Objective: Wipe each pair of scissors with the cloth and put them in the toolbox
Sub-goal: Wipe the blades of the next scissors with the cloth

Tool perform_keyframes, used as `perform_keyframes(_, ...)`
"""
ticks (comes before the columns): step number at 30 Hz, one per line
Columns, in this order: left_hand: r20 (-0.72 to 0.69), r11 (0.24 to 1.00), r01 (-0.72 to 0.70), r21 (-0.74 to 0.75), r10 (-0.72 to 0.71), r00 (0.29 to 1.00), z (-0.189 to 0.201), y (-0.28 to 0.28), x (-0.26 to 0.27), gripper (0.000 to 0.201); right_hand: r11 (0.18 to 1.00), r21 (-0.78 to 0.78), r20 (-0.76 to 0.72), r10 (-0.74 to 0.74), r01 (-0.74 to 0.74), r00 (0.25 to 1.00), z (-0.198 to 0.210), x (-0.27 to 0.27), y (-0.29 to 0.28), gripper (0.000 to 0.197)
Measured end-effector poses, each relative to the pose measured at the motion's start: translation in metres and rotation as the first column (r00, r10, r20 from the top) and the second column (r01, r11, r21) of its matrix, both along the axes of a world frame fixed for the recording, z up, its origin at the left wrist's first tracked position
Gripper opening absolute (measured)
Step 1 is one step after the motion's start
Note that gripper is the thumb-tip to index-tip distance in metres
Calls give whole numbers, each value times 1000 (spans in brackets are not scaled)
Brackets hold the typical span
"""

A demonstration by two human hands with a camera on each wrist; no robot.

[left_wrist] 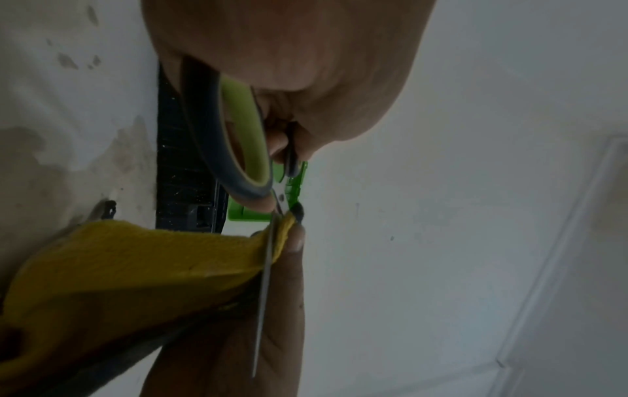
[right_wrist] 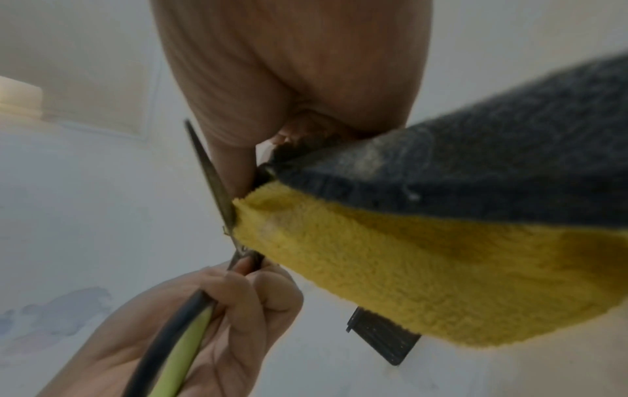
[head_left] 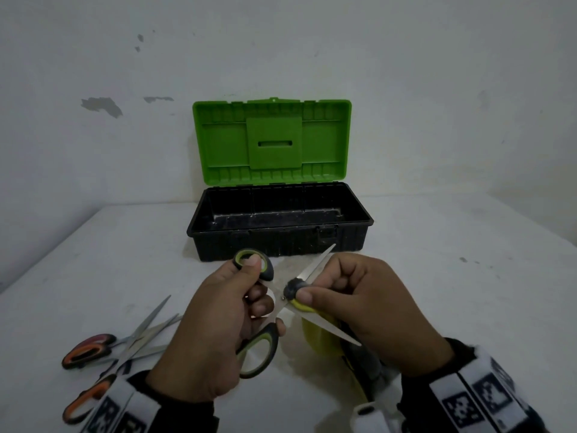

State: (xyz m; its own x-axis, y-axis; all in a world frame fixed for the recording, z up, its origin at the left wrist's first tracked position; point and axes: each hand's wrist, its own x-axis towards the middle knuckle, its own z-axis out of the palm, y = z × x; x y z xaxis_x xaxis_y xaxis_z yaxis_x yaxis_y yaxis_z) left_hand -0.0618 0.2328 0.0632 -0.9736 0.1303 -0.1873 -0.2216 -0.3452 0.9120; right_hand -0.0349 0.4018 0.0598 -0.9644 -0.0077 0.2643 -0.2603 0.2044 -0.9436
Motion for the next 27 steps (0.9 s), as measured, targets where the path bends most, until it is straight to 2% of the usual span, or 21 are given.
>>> perform_keyframes(5, 2, 1000, 5, 11, -5, 1000, 4, 1, 5, 22, 997, -33, -7, -66, 66, 998, 3, 3, -5, 23)
perform_keyframes(10, 17, 1000, 10, 15, -11, 1000, 3, 0, 6, 20, 965, -84, -28, -250, 247, 968, -1, -3, 5, 22)
perform_keyframes(14, 34, 1000, 16, 27, -17, 999, 1, 2, 7, 22, 992, -24, 35, -123, 124, 992, -2, 4, -3, 24)
perform_keyframes(16, 29, 999, 21, 32, -22, 999, 2, 2, 7, 22, 991, -30, 36, -130, 131, 991, -1, 4, -4, 25)
perform_keyframes(20, 25, 998, 25, 53, -26, 999, 3, 1, 7, 21, 965, -170, 52, -192, 198, 980, 1, -2, 2, 27)
perform_keyframes(24, 25, 998, 25, 56, -26, 999, 3, -1, 8, 22, 990, -94, 78, -97, 104, 992, -2, 4, -10, 30)
perform_keyframes(27, 25, 998, 22, 60, -24, 999, 2, -1, 8, 23, 983, -119, 73, -134, 142, 988, 0, 0, -6, 30)
